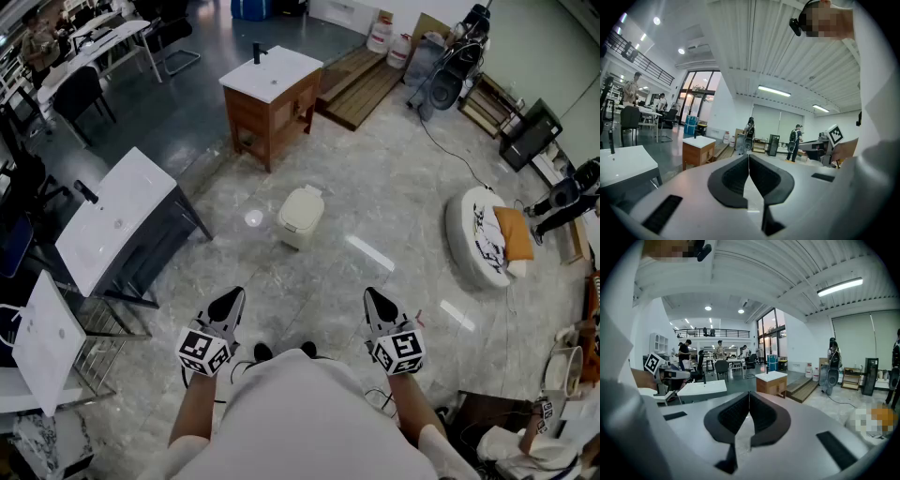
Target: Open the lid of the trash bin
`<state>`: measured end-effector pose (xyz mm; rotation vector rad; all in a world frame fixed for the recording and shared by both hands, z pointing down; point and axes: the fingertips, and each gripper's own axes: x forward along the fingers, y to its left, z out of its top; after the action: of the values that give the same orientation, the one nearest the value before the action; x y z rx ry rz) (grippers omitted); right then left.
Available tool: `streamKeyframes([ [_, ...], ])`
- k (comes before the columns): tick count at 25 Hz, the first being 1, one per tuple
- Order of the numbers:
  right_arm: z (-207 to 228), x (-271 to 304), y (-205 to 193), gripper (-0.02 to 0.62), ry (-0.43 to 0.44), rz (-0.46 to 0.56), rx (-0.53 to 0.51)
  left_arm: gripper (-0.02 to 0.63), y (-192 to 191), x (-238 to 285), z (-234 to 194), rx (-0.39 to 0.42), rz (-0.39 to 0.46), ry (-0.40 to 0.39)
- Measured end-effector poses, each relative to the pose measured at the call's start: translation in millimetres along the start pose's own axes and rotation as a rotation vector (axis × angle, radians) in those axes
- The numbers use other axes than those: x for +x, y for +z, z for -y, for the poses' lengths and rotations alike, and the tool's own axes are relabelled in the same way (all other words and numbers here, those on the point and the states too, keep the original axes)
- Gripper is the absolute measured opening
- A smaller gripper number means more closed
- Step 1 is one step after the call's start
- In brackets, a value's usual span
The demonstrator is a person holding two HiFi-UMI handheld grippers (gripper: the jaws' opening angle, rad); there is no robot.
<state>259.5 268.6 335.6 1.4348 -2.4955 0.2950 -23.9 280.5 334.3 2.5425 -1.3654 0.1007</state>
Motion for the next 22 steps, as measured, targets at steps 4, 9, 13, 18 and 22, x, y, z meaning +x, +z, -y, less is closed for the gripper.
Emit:
streamKeyframes([
  [4, -0.8, -0.6, 2.9, 0.029, -0.005, 0.004, 0.003, 0.018, 0.9, -1.6, -1.0, 0.001, 0.000, -0.001],
  [9, -3.2, -1.6, 4.8, 0.029, -0.011, 0.006, 0.000, 0.018, 0.2, -3.7, -2.7, -0.006, 0.001, -0.001],
  [13, -6.5, 0.5, 5.4, 0.029, -0.014, 0.007, 0.001, 0.018, -1.2, -5.5, -6.6, -0.008, 0.000, -0.004],
  [18, -11.8, 2.8, 4.8, 0.031, -0.013, 0.006, 0.023, 0.018, -3.3, -9.3, -10.3, -0.011, -0.004, -0.008],
  [22, -20.1, 7.3, 2.3, 0.031, -0.017, -0.012, 0.021, 0.018, -5.0, -13.5, -15.4, -0.013, -0.008, -0.016],
])
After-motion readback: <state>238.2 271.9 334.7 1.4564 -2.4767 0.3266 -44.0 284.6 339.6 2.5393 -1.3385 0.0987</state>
